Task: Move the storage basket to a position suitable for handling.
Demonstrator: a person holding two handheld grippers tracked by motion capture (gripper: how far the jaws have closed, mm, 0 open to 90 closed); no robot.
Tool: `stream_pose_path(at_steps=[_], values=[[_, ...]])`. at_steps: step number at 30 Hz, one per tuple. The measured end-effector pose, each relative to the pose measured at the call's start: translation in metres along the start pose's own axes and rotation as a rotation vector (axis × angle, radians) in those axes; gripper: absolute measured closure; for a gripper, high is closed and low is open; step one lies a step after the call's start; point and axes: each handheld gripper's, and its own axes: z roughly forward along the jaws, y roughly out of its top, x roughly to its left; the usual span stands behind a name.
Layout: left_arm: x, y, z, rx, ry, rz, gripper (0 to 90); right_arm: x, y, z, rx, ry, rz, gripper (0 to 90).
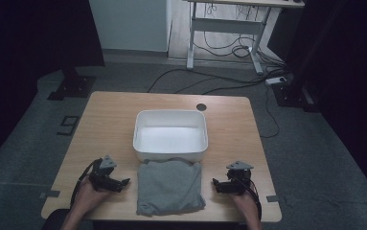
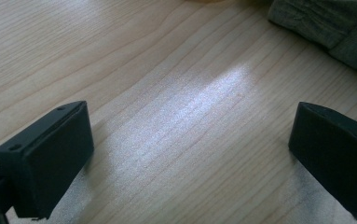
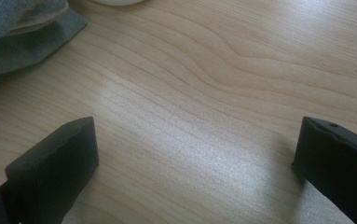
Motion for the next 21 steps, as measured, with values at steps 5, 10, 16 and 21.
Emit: stream_pose_path(at_steps=[5,10,16,21], values=[[-0.001,0.001,-0.001,0.012,0.009,-0.012,0.0,0.002,0.000,-0.003,0.017,0.009,0.011,0.0],[-0.003,0.004,-0.005,0.013,0.000,-0.036,0.0,0.006,0.004,-0.012,0.006,0.061,0.038,0.0],[-0.010,0.014,-0.019,-0.051,-0.044,-0.053,0.0,0.016,0.008,-0.024,-0.013,0.094,0.037,0.1],[-0.018,0.018,-0.024,-0.066,-0.064,-0.053,0.0,0.025,0.012,-0.032,-0.023,0.118,0.039,0.1]])
